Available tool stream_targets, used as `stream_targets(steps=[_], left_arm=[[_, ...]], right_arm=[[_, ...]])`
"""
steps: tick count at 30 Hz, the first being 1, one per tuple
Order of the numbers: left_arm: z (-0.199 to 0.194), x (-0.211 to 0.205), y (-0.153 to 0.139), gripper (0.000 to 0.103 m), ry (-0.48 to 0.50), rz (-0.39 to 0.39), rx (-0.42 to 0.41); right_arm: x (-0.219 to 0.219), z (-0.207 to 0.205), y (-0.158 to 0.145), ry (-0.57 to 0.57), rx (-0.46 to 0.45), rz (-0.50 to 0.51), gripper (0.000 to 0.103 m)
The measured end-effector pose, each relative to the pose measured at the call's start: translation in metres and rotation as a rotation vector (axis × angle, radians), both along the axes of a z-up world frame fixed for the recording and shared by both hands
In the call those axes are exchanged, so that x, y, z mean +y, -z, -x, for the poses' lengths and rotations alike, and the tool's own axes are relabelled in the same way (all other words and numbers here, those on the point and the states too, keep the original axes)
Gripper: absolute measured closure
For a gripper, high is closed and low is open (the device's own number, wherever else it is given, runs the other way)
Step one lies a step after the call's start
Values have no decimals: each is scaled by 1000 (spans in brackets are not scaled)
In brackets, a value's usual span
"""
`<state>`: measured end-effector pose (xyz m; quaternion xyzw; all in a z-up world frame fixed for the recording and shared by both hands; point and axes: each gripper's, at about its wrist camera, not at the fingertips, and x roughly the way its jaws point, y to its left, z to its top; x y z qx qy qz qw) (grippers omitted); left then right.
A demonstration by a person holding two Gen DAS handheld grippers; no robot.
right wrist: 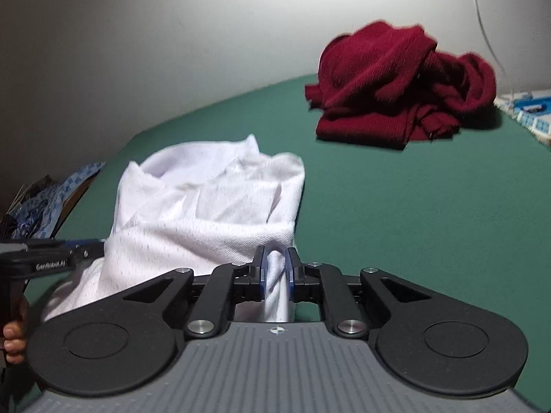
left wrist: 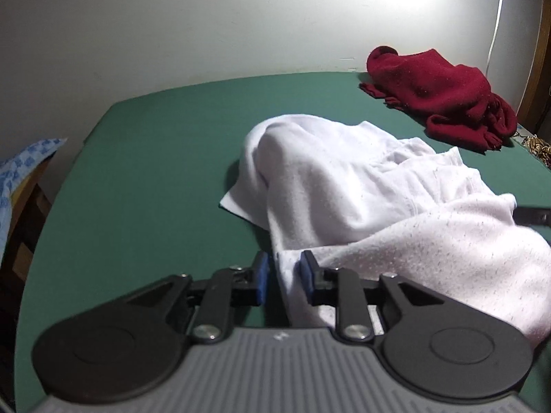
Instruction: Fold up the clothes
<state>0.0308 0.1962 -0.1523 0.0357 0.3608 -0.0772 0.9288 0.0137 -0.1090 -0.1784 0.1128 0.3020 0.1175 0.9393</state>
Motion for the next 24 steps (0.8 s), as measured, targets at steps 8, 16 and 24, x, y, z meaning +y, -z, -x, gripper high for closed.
stream_targets(steps=[8, 16, 24], left_arm=[[24, 2, -51, 56, 40, 165, -124], [-7, -27, 13, 44, 46, 48, -14], [-16, 7, -3, 37, -9, 38, -27]], right_arm=[[29, -24, -9, -232, 84, -14, 89], [27, -35, 11, -103, 76, 60, 103], [13, -45, 2, -108, 132, 25, 103]])
